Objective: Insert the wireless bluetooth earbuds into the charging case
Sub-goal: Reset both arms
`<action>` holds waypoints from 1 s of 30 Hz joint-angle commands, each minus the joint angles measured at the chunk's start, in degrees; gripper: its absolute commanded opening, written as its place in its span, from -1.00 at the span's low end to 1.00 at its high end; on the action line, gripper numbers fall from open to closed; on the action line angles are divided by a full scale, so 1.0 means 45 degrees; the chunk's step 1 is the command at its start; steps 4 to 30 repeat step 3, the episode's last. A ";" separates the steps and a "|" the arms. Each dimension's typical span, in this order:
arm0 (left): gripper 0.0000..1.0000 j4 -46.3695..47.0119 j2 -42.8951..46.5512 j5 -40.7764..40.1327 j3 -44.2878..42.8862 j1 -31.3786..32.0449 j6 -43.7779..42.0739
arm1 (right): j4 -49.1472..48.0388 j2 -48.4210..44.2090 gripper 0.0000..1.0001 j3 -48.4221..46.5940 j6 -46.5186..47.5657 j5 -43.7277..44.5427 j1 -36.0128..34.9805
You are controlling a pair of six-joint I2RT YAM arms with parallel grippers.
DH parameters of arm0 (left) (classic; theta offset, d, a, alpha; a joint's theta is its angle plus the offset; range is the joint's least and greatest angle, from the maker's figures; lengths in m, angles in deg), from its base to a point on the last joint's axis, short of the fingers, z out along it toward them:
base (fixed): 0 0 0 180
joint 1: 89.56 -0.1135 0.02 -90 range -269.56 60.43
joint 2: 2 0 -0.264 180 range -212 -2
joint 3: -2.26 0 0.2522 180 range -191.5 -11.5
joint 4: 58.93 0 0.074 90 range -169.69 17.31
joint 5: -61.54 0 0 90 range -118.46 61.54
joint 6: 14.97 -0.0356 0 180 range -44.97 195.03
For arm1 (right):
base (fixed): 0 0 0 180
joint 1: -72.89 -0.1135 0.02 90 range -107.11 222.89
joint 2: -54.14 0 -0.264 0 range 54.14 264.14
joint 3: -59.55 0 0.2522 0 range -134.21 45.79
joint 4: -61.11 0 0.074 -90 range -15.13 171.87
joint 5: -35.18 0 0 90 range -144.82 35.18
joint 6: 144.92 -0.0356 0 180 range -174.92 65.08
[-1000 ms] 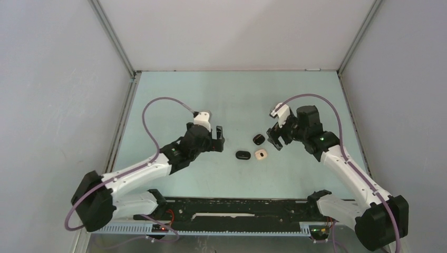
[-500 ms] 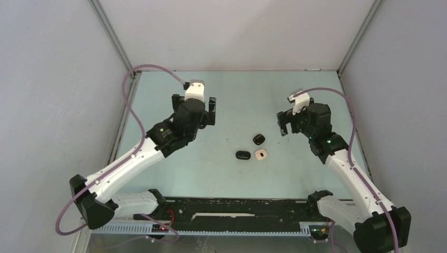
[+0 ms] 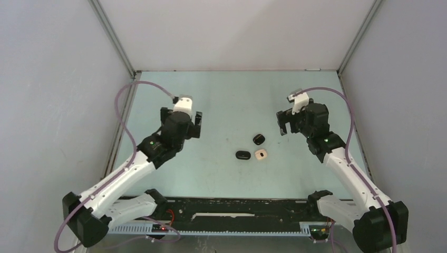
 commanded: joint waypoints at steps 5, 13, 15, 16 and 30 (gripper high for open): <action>0.99 0.0297 -0.0143 0.2628 -0.0616 -0.1076 0.0437 | -0.0571 -0.0140 0.99 0.0014 0.0066 0.0220 -0.0045; 0.99 0.0297 -0.0143 0.2628 -0.0616 -0.1076 0.0437 | -0.0571 -0.0140 0.99 0.0014 0.0066 0.0220 -0.0045; 0.99 0.0297 -0.0143 0.2628 -0.0616 -0.1076 0.0437 | -0.0571 -0.0140 0.99 0.0014 0.0066 0.0220 -0.0045; 0.99 0.0297 -0.0143 0.2628 -0.0616 -0.1076 0.0437 | -0.0571 -0.0140 0.99 0.0014 0.0066 0.0220 -0.0045; 0.99 0.0297 -0.0143 0.2628 -0.0616 -0.1076 0.0437 | -0.0571 -0.0140 0.99 0.0014 0.0066 0.0220 -0.0045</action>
